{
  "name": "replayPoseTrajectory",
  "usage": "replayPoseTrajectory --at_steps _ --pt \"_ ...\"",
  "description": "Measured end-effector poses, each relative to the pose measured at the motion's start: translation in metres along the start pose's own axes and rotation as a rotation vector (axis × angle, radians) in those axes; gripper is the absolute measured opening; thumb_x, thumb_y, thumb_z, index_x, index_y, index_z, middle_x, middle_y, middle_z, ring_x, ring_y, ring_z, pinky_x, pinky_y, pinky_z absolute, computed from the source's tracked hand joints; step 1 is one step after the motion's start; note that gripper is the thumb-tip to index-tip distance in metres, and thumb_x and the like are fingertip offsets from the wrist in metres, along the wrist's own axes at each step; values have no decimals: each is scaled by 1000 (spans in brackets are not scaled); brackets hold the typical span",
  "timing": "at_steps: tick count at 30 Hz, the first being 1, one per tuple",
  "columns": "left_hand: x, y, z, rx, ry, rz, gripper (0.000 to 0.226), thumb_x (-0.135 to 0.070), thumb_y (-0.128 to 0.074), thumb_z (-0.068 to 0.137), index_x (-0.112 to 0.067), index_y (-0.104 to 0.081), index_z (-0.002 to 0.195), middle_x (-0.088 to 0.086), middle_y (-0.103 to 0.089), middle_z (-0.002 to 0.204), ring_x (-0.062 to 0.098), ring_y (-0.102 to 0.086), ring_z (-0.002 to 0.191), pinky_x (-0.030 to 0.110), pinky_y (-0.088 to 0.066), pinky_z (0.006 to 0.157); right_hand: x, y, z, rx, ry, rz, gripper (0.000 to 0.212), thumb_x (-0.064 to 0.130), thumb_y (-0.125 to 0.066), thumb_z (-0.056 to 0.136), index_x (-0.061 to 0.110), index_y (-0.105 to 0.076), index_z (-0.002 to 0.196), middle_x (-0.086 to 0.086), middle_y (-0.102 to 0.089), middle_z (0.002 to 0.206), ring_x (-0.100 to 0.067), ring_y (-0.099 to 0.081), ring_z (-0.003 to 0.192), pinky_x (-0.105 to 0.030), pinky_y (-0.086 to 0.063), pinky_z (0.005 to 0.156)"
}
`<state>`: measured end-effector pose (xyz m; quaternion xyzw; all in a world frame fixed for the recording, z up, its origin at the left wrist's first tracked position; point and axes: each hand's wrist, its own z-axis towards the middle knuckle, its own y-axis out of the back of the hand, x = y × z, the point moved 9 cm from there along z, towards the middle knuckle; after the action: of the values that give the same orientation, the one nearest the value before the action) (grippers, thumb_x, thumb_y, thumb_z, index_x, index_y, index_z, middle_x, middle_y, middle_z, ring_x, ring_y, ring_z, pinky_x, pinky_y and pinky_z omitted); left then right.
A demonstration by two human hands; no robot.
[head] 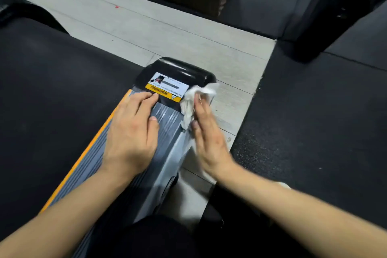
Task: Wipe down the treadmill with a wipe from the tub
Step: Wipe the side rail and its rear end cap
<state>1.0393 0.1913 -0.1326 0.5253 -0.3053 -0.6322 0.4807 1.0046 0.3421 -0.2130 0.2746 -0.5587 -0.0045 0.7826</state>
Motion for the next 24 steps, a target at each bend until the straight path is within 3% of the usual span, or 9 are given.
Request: replayPoseTrajectory --at_steps 3,5,7,10,12,14,18,21,24 --pt "0 0 -1 -5 19 -14 45 -14 -45 96 -2 -58 136 9 -56 137 25 -47 127 34 -33 113 -32 -23 -17 -82 -404 240 55 34 -28 111 31 -4 160 17 -1 166 -5 0 155 -32 -4 128" --pt "2 -1 -1 0 27 -20 45 -17 -43 96 -5 -58 137 8 -55 138 25 -45 128 33 -31 114 -53 -29 -12 -55 -748 378 53 46 -20 109 41 -3 159 13 -10 167 -13 -12 154 -35 -6 127" --pt "3 -1 -2 9 25 -17 47 -19 -41 97 -6 -57 139 8 -54 140 26 -44 129 33 -30 114 -51 -25 -5 -71 -894 443 54 52 -17 108 44 -3 159 6 -19 167 -26 -19 154 -40 -13 123" --pt "4 -2 -2 24 23 -8 48 -21 -39 97 -7 -56 140 8 -53 140 27 -42 131 37 -31 115 -12 -12 17 -87 -747 366 57 61 -13 104 51 8 156 5 -8 169 -31 -10 155 -54 -9 125" --pt "4 -3 -2 35 20 -6 48 -23 -39 97 -7 -55 140 9 -53 140 27 -41 130 41 -33 115 -2 -10 22 -110 -682 336 57 62 -12 103 53 9 154 6 -4 170 -30 -7 156 -55 -8 125" --pt "4 -3 -2 42 26 -5 48 -23 -39 98 -7 -55 140 8 -52 141 27 -42 130 45 -35 114 -18 -21 8 -107 -796 386 56 61 -12 104 52 7 155 2 -10 169 -34 -12 154 -54 -11 125" --pt "2 -2 -3 45 39 -1 49 -26 -38 98 -8 -55 140 6 -51 141 28 -42 131 49 -35 114 -54 -59 -38 -83 -1113 542 58 59 -15 104 40 -18 159 -2 -32 163 -34 -36 145 -48 -25 122" --pt "2 -2 -2 44 37 2 48 -25 -38 98 -8 -55 140 6 -51 141 27 -41 132 48 -34 115 -37 -34 -4 -169 -965 497 58 60 -12 104 43 -9 160 6 -20 167 -32 -18 153 -53 -10 125" --pt "2 -3 -3 49 33 15 49 -26 -38 97 -8 -55 140 6 -51 141 27 -41 131 44 -33 115 -13 -5 28 -213 -756 446 50 55 -18 107 54 -5 156 9 -16 168 -28 -20 152 -50 -12 124"
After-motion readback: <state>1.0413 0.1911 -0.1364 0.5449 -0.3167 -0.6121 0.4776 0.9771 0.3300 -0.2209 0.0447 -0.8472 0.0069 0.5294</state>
